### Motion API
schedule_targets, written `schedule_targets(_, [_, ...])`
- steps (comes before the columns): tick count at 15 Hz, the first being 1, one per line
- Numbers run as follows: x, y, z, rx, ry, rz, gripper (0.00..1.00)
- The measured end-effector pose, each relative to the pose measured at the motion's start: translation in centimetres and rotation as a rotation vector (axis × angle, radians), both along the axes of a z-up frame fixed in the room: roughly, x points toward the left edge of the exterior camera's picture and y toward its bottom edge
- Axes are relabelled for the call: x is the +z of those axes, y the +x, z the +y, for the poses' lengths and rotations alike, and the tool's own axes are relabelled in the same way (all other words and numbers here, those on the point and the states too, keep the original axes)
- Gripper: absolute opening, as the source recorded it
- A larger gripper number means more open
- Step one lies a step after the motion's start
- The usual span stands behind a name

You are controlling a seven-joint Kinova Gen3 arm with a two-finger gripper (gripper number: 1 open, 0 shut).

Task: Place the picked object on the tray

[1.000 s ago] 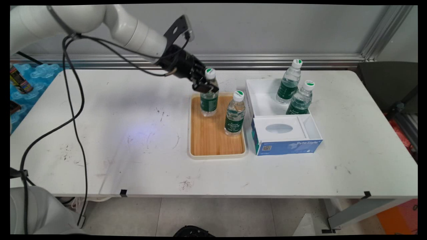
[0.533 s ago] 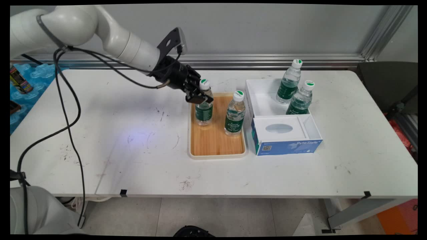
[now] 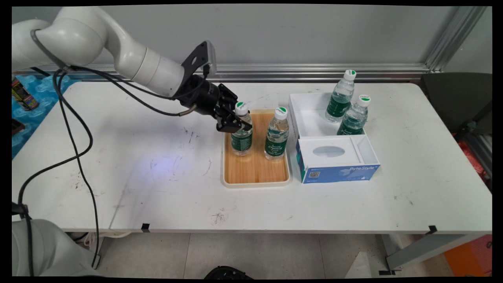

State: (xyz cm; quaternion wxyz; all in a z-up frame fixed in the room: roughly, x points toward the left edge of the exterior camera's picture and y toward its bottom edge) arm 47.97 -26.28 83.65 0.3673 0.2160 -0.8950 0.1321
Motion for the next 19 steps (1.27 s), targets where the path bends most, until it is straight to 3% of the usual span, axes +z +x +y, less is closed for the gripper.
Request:
schedule_targets(7, [-0.7, -0.7, 1.4, -0.013, 0.009, 0.016, 0.0])
schedule_targets(14, [-1.9, -1.2, 1.0, -0.003, 0.024, 0.031, 0.0])
schedule_targets(15, [-2.0, -1.3, 1.0, -0.002, 0.029, 0.033, 1.0])
schedule_targets(19, [-2.5, -1.4, 0.8, 0.0, 0.045, 0.04, 1.0])
